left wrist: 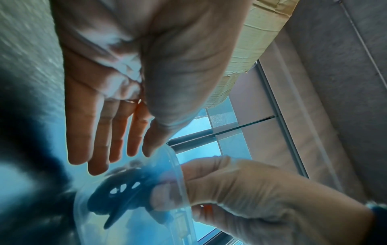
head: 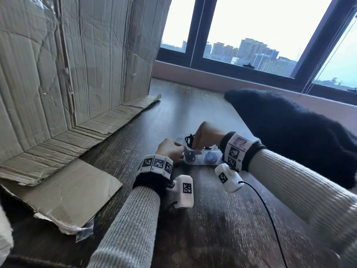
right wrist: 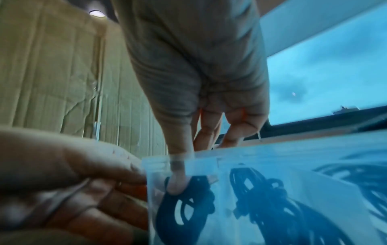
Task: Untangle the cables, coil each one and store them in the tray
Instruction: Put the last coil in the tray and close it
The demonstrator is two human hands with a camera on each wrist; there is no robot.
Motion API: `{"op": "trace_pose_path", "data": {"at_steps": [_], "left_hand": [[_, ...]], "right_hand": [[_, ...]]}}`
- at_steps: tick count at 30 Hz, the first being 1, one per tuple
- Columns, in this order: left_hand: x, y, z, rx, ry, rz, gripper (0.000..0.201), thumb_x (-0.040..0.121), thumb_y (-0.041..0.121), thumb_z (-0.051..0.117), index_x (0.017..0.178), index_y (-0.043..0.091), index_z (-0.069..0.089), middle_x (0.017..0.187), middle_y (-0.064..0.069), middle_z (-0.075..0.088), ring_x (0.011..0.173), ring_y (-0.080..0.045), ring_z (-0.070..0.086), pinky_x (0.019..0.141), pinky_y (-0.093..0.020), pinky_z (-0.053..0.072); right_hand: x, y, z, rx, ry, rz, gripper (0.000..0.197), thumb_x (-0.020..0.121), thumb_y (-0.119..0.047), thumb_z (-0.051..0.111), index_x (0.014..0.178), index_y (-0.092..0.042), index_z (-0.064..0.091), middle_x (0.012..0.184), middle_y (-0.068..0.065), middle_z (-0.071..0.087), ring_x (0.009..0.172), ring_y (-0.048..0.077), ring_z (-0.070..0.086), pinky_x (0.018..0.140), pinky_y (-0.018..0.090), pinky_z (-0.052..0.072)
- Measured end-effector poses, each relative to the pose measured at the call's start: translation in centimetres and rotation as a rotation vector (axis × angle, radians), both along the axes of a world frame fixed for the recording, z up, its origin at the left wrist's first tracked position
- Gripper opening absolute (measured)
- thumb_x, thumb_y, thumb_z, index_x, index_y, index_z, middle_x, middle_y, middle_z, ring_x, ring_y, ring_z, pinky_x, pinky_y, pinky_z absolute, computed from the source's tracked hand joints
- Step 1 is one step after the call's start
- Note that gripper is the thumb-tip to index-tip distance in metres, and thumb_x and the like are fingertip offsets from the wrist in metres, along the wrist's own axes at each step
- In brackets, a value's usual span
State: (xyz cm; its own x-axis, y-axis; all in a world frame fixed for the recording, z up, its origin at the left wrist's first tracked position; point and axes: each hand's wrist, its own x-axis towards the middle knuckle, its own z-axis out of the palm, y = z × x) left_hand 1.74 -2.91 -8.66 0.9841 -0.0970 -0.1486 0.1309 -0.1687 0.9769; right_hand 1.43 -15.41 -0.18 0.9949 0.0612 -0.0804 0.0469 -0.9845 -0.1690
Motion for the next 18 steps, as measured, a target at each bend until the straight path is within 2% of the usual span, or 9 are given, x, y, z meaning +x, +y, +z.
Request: {"op": "trace_pose_path", "data": {"at_steps": [2,5,8,10,12,14,16,18], "left_hand": [[-0.1,0.0,0.2,0.003,0.0,-0.003,0.021,0.09,0.011,0.061,0.069,0.009,0.063,0.097,-0.019,0.07,0.087,-0.029,0.071,0.082,-0.047,0.057],[-0.3,0.1,0.3,0.01,0.003,0.0,0.022,0.09,0.012,0.061,0.068,0.008,0.062,0.097,-0.019,0.07,0.087,-0.029,0.071,0.081,-0.047,0.058],[-0.4,0.3,0.4,0.021,0.015,-0.012,0.018,0.089,0.013,0.061,0.073,0.006,0.063,0.1,-0.021,0.07,0.086,-0.029,0.071,0.08,-0.051,0.057],[-0.5,0.4,0.5,0.034,0.019,-0.009,0.016,0.089,0.015,0.061,0.076,0.005,0.064,0.099,-0.02,0.07,0.087,-0.03,0.072,0.08,-0.052,0.057],[-0.6,0.3,0.6,0.041,0.015,-0.006,0.017,0.088,0.016,0.062,0.075,0.006,0.064,0.098,-0.021,0.071,0.087,-0.031,0.072,0.078,-0.053,0.057],[-0.6,0.3,0.6,0.044,0.006,0.0,0.019,0.088,0.015,0.061,0.071,0.007,0.062,0.099,-0.022,0.07,0.084,-0.03,0.072,0.078,-0.053,0.057],[-0.4,0.2,0.5,0.056,0.002,0.007,0.022,0.088,0.012,0.058,0.067,0.009,0.061,0.099,-0.023,0.07,0.084,-0.03,0.072,0.077,-0.052,0.057],[-0.3,0.2,0.5,0.068,0.01,0.005,0.021,0.089,0.013,0.057,0.069,0.008,0.061,0.098,-0.023,0.07,0.085,-0.031,0.072,0.078,-0.052,0.057]], "right_hand": [[0.0,0.8,-0.7,-0.027,-0.067,0.0,0.022,0.072,-0.015,0.078,0.088,-0.001,0.074,0.08,0.01,0.068,0.069,0.016,0.059,0.058,0.024,0.048],[0.1,0.9,-0.6,-0.11,-0.064,0.034,0.027,0.074,-0.023,0.077,0.091,-0.003,0.074,0.084,0.009,0.069,0.075,0.017,0.062,0.067,0.026,0.053],[0.2,0.4,0.8,-0.092,-0.062,0.026,0.034,0.068,-0.022,0.083,0.092,-0.001,0.072,0.083,0.007,0.069,0.066,0.014,0.059,0.061,0.023,0.052],[0.2,0.4,1.1,-0.1,-0.119,0.075,0.03,0.074,-0.021,0.079,0.096,-0.002,0.072,0.091,0.007,0.07,0.074,0.015,0.06,0.063,0.02,0.05],[0.4,0.5,0.4,-0.023,-0.203,0.116,0.017,0.082,-0.013,0.071,0.095,-0.003,0.074,0.096,0.01,0.072,0.078,0.018,0.062,0.064,0.018,0.051],[0.7,0.7,-0.4,0.041,-0.244,0.112,0.011,0.083,-0.005,0.068,0.09,0.002,0.074,0.091,0.015,0.072,0.074,0.022,0.066,0.068,0.027,0.058],[1.2,0.8,-0.9,0.023,-0.232,0.096,0.011,0.082,-0.004,0.069,0.087,0.004,0.073,0.089,0.017,0.071,0.074,0.025,0.067,0.073,0.035,0.06],[1.7,1.1,-1.1,-0.027,-0.197,0.113,0.012,0.081,-0.006,0.071,0.087,0.004,0.073,0.086,0.015,0.072,0.077,0.025,0.068,0.076,0.034,0.059]]}}
